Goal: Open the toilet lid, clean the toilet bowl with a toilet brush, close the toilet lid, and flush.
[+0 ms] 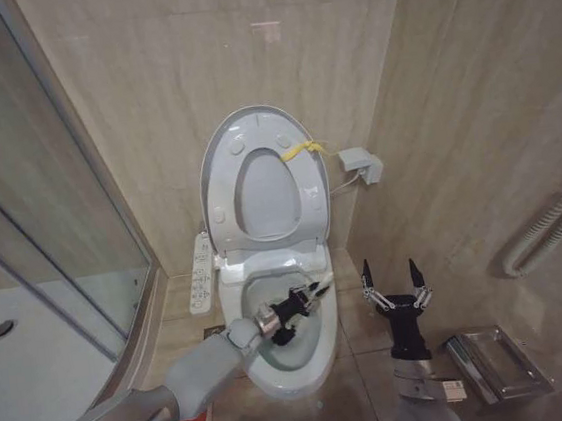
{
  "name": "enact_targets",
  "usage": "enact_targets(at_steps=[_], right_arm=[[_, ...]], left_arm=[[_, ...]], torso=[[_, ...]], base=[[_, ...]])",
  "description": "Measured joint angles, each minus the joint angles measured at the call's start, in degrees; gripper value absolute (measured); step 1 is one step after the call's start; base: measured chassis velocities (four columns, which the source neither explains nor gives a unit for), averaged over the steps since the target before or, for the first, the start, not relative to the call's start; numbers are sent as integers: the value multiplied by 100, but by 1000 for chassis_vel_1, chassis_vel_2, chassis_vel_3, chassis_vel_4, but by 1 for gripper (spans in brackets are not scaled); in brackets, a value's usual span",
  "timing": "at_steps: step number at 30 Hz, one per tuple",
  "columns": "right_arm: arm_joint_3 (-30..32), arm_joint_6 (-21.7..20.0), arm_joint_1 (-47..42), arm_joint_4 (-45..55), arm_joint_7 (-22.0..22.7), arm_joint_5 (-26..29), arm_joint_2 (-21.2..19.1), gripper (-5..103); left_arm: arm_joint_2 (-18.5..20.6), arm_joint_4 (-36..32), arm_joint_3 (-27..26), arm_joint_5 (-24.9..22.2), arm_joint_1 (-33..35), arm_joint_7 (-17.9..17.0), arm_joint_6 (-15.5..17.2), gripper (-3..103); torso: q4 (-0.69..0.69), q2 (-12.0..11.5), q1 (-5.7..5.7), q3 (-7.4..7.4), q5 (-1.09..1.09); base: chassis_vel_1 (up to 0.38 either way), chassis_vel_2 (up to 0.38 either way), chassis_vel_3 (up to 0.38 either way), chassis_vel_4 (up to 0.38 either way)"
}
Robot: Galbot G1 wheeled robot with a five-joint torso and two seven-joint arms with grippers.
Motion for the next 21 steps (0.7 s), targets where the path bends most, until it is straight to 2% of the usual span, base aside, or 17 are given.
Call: enact_targets(at_steps=[1, 3, 5, 6, 7, 10, 11, 12, 13, 15, 17, 19, 21], right_arm=[[3, 1, 3, -14, -1, -1, -1, 100], [6, 5, 20, -54, -1, -18, 10, 100], [-3, 7, 16, -56, -1, -25, 15, 100], [-12, 8, 10, -55, -2, -28, 14, 100], [-16, 8, 6, -53, -5, -31, 11, 100], [-1, 10, 4, -45, -7, -33, 2, 100], [7, 10, 4, -46, -7, -33, 2, 100], [16, 11, 6, -49, -8, -35, 10, 100], [16, 11, 6, -49, -8, -35, 10, 100], [5, 20, -8, -50, -7, -53, 29, 100], [-22, 39, -59, -37, -9, -79, 33, 100], [-32, 47, -66, -33, -16, -87, 31, 100], [-27, 56, -66, -46, -19, -98, 29, 100]], left_arm=[[7, -109, -11, -34, -9, -9, 19, 18], [34, -266, 19, 6, -75, 13, 19, 18], [51, -35, 37, 116, -65, 39, -19, 18], [55, 115, 30, 159, -35, 41, -31, 18], [45, 105, -19, 162, -7, 33, -32, 18], [-14, -169, -151, 88, 11, -11, 1, 18], [-34, -282, -174, 59, 10, -29, 18, 18], [-61, -428, -186, 52, -15, -51, 34, 18], [-61, -428, -186, 52, -15, -51, 34, 18], [-26, -133, -181, 347, -20, -53, 31, 18], [59, 441, -186, 737, 64, -67, -7, 18], [71, 476, -214, 762, 89, -73, -5, 18], [56, 132, -221, 553, 101, -106, 49, 18]], torso=[[-1, 0, 0, 0, -2], [-15, 1, -1, -2, -4], [-13, 1, -1, -1, -2], [-6, 0, 1, 1, -1], [-1, 0, 1, 1, -1], [-1, 0, 0, 0, -2], [-5, 0, 0, 0, -2], [-16, 1, -1, -1, -7], [-16, 1, -1, -1, -7], [-17, 2, -1, -2, -3], [-1, 1, 0, 0, -2], [-3, 1, -1, -1, -2], [1, 0, 0, 0, -1]], base=[[0, 0, 0, 0], [0, 0, 0, 0], [0, 0, 0, 0], [0, 0, 0, 0], [0, 0, 0, 0], [0, 0, 0, 0], [0, 0, 0, 0], [0, 0, 0, 0], [0, 0, 0, 0], [-14, -26, -19, -11], [0, 0, 0, 0], [0, 0, 0, 0], [0, 0, 0, 0]])
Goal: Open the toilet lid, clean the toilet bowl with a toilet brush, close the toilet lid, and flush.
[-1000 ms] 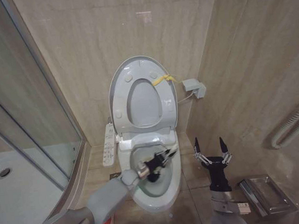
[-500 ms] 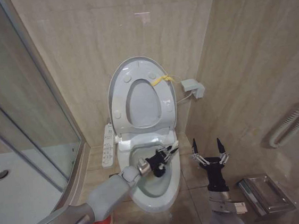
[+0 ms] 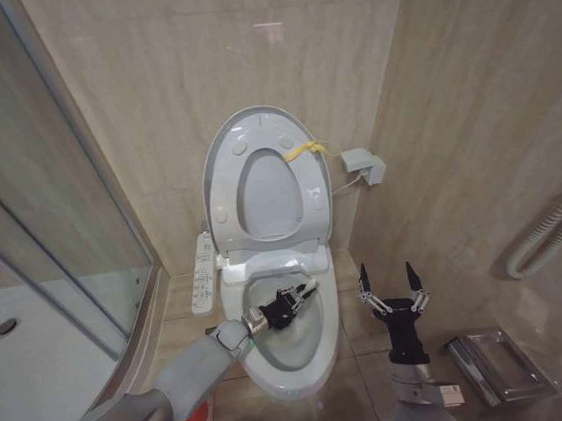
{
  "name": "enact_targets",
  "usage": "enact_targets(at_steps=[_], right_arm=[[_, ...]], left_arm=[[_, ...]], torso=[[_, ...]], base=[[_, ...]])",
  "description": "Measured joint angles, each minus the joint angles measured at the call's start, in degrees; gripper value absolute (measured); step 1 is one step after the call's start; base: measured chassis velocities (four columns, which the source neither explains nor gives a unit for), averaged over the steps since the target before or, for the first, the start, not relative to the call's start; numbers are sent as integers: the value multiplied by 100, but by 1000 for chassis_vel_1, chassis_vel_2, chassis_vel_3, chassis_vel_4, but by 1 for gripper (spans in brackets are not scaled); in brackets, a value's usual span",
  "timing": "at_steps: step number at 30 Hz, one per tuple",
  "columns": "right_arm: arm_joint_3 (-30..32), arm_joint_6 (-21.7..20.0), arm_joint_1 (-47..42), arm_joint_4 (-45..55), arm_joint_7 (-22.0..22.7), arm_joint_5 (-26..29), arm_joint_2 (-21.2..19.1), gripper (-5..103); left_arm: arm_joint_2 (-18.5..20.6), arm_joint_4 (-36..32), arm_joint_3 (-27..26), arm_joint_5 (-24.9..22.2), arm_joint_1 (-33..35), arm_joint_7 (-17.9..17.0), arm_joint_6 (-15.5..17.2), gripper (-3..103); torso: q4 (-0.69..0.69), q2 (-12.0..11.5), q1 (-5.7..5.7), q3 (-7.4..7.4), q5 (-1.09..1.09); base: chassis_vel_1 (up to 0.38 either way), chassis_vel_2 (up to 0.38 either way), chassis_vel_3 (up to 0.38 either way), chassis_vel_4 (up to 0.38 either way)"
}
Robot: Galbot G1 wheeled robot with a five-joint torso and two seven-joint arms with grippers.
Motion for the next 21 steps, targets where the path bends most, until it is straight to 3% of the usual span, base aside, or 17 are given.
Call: enact_targets(at_steps=[2, 4, 8, 12, 13, 16, 17, 21], right_arm=[[5, 0, 13, -16, 0, -13, 10, 100], [5, 0, 30, -19, -2, -43, 47, 100], [0, -1, 2, 10, -2, -57, 67, 100], [9, 11, -32, 17, -2, -37, 24, 100], [30, 21, -27, -7, -1, -18, -5, 100], [51, 21, 2, -33, 1, -9, -11, 100], [51, 16, 17, -33, 1, -10, 2, 100], [43, 11, 33, -37, 2, -15, 36, 100]], left_arm=[[-57, -302, 8, -173, -39, -11, 18, 18], [-152, -796, 27, -432, -115, -40, 70, 18], [-126, -610, 75, -350, -104, 44, 83, 18], [-49, 119, -56, -93, -2, 144, -24, 18], [-50, 157, -120, -118, -17, 150, -48, 18], [-64, -233, -125, -257, -93, 126, 4, 18], [-94, -448, -126, -313, -141, 106, 36, 18], [-92, -645, -58, -347, -161, 135, 100, 18]], torso=[[-4, 0, 0, 0, -1], [-18, 1, -1, -2, -3], [-18, 1, 0, -1, -2], [0, 0, 0, 0, -1], [-3, 1, -1, -1, -2], [-3, -1, 1, 1, 0], [-12, 0, 1, 0, -2], [-17, 1, -1, -1, -1]], base=[[0, 0, 0, 0], [0, 0, 0, 0], [0, 0, 0, 0], [0, 0, 0, 0], [0, 0, 0, 0], [0, 0, 0, 0], [0, 0, 0, 0], [0, 0, 0, 0]])
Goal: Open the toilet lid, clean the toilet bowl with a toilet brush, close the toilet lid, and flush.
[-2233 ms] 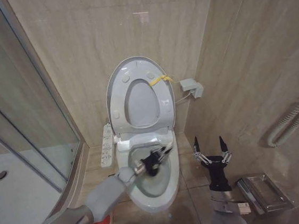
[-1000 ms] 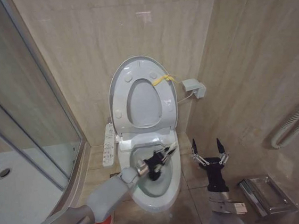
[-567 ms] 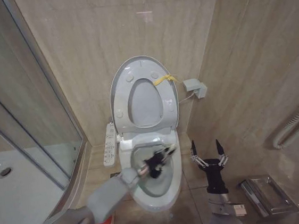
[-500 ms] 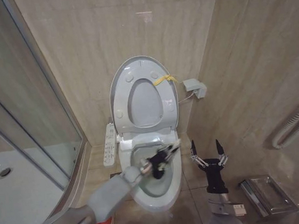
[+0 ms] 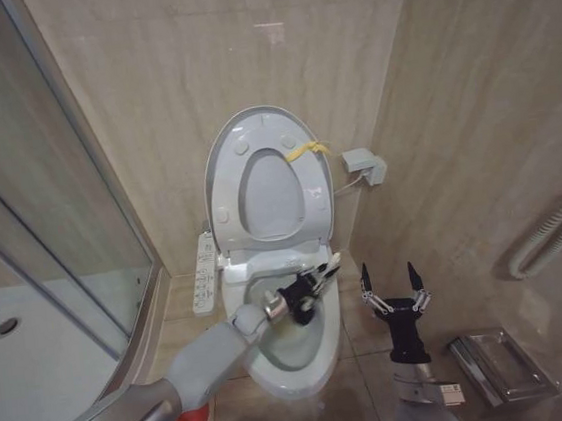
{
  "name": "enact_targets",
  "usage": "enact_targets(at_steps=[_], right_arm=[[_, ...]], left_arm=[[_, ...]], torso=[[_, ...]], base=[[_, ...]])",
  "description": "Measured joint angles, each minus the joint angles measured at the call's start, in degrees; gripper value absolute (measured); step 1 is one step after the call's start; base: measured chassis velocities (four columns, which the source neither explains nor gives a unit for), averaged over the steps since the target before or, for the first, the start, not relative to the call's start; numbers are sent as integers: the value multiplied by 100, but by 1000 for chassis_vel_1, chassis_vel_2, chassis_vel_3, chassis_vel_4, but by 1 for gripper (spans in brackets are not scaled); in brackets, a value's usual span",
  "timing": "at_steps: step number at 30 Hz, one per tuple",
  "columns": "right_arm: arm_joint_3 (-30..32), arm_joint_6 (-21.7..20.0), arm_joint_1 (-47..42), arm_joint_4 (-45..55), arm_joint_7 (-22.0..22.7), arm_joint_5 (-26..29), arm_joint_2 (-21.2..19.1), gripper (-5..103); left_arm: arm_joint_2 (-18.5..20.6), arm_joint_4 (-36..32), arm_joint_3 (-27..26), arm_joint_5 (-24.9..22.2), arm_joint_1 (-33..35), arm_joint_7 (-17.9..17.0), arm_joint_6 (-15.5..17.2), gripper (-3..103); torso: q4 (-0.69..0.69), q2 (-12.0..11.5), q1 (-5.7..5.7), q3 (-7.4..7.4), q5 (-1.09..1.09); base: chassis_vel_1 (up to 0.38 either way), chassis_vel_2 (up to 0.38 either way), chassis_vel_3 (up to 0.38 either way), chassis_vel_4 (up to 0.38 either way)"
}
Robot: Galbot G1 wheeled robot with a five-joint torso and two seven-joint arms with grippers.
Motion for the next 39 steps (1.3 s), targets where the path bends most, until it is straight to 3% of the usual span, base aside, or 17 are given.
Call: enact_targets(at_steps=[5, 8, 10, 12, 17, 20, 23, 24, 29, 33, 35, 37, 39], right_arm=[[-33, -2, -17, -16, 0, -4, -1, 100], [-33, -2, -12, -16, 0, -1, -15, 100], [-25, -11, 19, -23, 1, -1, -12, 100], [-26, -15, 23, -23, 2, -2, -4, 100], [-39, -19, 19, -18, 2, 2, -24, 100], [-13, -22, 34, -27, 3, 46, -62, 100], [11, -25, 66, -52, 4, 67, -72, 100], [17, -27, 89, -68, 5, 78, -64, 100], [-35, -31, 94, -86, 7, 81, -45, 100], [-38, -30, 107, -124, 6, 80, -58, 100], [-37, -31, 135, -141, 5, 73, -22, 100], [-43, -31, 137, -141, 5, 69, 3, 100], [-82, -33, 135, -137, 3, 58, 36, 100]], left_arm=[[106, 686, 154, 212, 143, 84, -37, 18], [94, 460, 145, 20, 153, -2, 29, 18], [60, -35, 240, -190, 124, -72, 76, 18], [66, -123, 316, -214, 128, -79, 68, 18], [101, 623, 252, 81, 239, -8, -113, 18], [120, 443, 222, 5, 223, -20, -97, 18], [110, 32, 218, -142, 186, -83, -41, 18], [97, -267, 265, -259, 158, -148, -9, 18], [108, 486, 366, -48, 251, -40, -173, 18], [80, 179, 266, -195, 211, -83, -144, 18], [21, -130, 279, -263, 138, -103, -125, 18], [13, -55, 297, -242, 139, -100, -129, 18], [7, 467, 378, -151, 192, -58, -208, 18]], torso=[[16, -1, 0, 1, 1], [15, -1, 0, 0, 0], [3, 0, 0, 0, -3], [-1, 0, -1, -1, -5], [10, 0, 0, 0, -1], [14, -1, 0, 1, 2], [10, -2, 2, 2, 0], [3, 0, 0, -1, -2], [11, -1, 0, 1, 1], [14, -2, 1, 2, 1], [1, 0, 0, -1, -3], [-1, 0, -1, -1, -2], [7, -1, 1, 2, 0]], base=[[0, 0, 0, 0], [0, 0, 0, 0], [0, 0, 0, 0], [0, 0, 0, 0], [0, 0, 0, 0], [0, 0, 0, 0], [0, 0, 0, 0], [0, 0, 0, 0], [0, 0, 0, 0], [0, 0, 0, 0], [0, 0, 0, 0], [0, 0, 0, 0], [0, 0, 0, 0]])
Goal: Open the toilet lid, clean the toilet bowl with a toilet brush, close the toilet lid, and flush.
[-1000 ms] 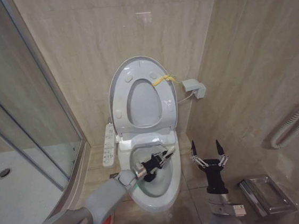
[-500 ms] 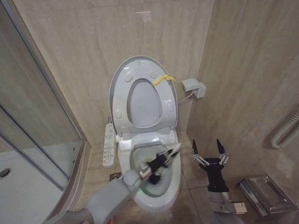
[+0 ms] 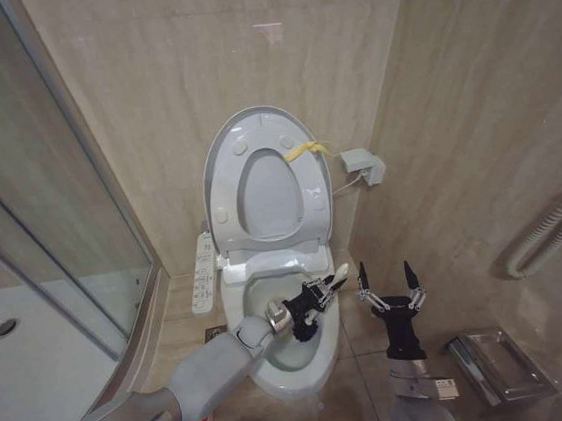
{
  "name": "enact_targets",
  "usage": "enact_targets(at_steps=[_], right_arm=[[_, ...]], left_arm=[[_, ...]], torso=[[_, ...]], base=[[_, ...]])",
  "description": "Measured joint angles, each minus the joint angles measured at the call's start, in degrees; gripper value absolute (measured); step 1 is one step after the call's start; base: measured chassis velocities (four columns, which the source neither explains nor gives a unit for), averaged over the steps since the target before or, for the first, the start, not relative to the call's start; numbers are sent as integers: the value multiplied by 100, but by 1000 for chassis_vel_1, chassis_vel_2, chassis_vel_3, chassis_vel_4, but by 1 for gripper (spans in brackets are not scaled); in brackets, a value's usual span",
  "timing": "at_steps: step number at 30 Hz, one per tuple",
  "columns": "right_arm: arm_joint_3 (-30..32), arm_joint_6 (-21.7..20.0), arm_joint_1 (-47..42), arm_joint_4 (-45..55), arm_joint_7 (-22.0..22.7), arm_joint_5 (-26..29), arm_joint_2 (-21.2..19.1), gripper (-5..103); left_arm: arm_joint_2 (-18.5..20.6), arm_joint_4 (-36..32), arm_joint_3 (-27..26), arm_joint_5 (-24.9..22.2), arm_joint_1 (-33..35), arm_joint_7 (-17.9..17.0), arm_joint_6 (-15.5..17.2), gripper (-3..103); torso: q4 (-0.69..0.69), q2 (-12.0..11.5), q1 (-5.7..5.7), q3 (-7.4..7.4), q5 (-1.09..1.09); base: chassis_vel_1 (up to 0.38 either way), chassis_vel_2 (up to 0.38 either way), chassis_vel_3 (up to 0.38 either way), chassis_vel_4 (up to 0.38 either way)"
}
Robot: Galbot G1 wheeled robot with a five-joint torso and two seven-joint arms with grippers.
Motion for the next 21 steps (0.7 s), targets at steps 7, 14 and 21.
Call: enact_targets(at_steps=[7, 14, 21], right_arm=[[23, -2, 1, 11, -2, -2, -22, 100], [26, -2, -43, 56, 0, 6, -34, 100], [57, 4, -31, 22, 0, 16, -29, 100]], left_arm=[[-118, -276, -32, -105, -55, -55, -12, 18], [-87, 304, -3, 78, 39, -1, -95, 18], [-39, -397, -256, -20, -48, -141, 51, 18]], torso=[[-2, 0, 0, -1, -1], [5, 1, -1, -1, 0], [-8, 2, -2, -3, -3]], base=[[0, 0, 0, 0], [0, 0, 0, 0], [0, 0, 0, 0]])
